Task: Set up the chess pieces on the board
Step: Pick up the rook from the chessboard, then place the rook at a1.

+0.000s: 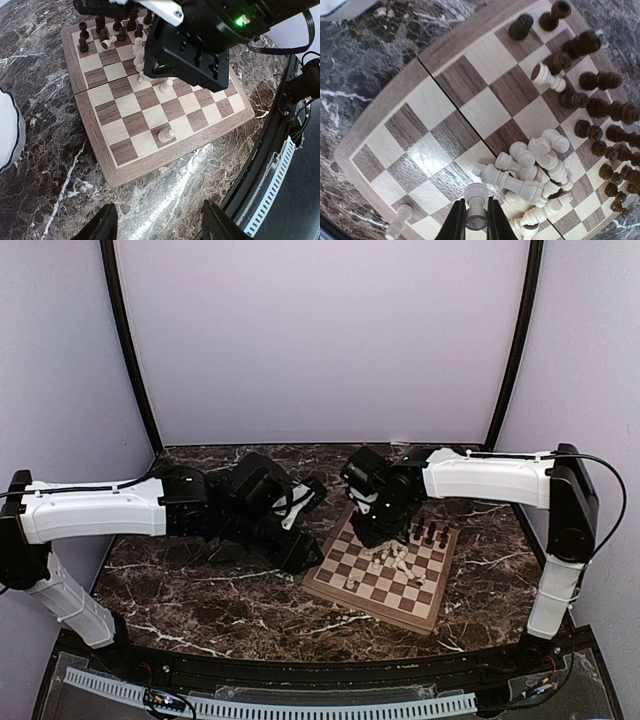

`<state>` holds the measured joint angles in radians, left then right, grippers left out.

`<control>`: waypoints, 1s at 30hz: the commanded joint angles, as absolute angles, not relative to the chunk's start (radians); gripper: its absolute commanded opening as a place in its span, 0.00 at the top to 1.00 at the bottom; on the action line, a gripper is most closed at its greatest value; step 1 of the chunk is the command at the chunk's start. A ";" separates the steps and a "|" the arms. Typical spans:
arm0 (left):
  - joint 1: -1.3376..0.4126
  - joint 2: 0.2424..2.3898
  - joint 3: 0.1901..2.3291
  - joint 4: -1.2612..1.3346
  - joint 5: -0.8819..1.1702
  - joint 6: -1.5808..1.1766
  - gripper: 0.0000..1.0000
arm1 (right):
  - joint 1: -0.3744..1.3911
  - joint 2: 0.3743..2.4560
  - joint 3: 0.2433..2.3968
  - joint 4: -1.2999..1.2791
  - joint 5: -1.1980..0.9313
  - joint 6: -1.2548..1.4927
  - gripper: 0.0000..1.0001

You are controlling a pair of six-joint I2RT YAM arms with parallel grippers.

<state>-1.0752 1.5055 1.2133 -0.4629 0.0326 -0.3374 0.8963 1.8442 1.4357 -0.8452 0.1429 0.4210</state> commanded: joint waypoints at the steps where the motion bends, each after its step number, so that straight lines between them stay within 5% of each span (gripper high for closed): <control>1: -1.072 1.458 1.179 -0.451 -0.035 -0.360 0.40 | 0.914 1.809 1.530 -0.907 0.156 0.405 0.91; 15: -1.007 1.166 0.995 -0.558 -0.399 -0.644 0.40 | 1.084 2.031 1.809 -1.034 0.160 0.317 0.91; 30: -0.992 1.086 0.965 -0.558 -0.397 -0.604 0.40 | 1.098 2.146 1.850 -1.041 0.110 0.308 0.91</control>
